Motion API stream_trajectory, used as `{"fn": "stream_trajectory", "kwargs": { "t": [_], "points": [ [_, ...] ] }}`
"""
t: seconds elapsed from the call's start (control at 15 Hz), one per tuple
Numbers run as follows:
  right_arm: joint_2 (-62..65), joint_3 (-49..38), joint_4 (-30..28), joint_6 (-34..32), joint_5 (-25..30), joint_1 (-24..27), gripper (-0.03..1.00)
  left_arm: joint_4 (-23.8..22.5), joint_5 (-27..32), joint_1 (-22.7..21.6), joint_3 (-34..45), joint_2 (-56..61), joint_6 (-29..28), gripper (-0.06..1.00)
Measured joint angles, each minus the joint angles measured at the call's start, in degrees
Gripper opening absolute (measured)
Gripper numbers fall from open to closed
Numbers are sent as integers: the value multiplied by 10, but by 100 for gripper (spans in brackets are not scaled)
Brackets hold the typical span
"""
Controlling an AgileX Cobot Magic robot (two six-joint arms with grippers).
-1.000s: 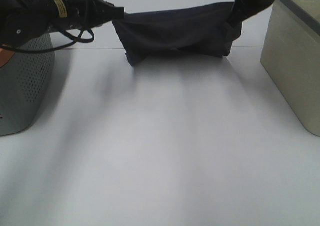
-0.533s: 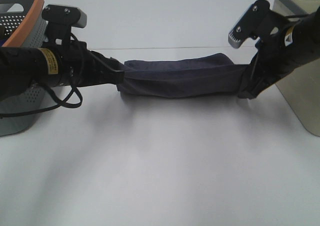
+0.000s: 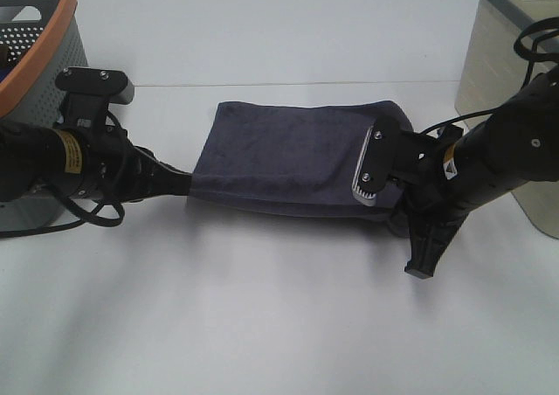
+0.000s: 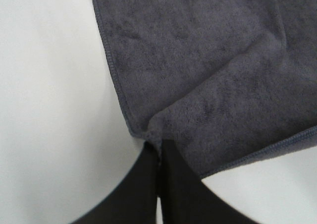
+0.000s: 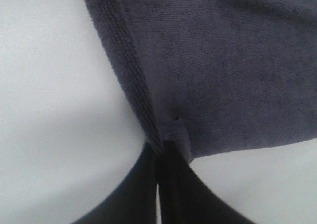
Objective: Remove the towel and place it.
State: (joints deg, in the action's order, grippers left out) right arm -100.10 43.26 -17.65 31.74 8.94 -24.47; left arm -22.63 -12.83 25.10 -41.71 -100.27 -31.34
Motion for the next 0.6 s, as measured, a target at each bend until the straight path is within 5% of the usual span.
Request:
{"fn": "stream_trajectory", "kwargs": {
  "t": [0.13,0.2,0.33,0.4,0.47,0.6],
  "points": [
    [-11,0,6,0,-3,-2,5,1,6,0,0,0,-2,1],
    [-11,0,6,0,13,1,17,2,23,-2,0,0,-2,8],
    [-13,-1,6,1,29,3,52,6,38,-6,2,0,-2,40],
    [-13,-1,6,1,30,3,63,6,37,-6,2,0,-2,61],
    [-13,-1,6,1,30,4,67,6,38,-6,2,0,-2,77],
    [6,-2,6,-1,33,4,70,7,46,-6,2,4,-3,92]
  ]
}}
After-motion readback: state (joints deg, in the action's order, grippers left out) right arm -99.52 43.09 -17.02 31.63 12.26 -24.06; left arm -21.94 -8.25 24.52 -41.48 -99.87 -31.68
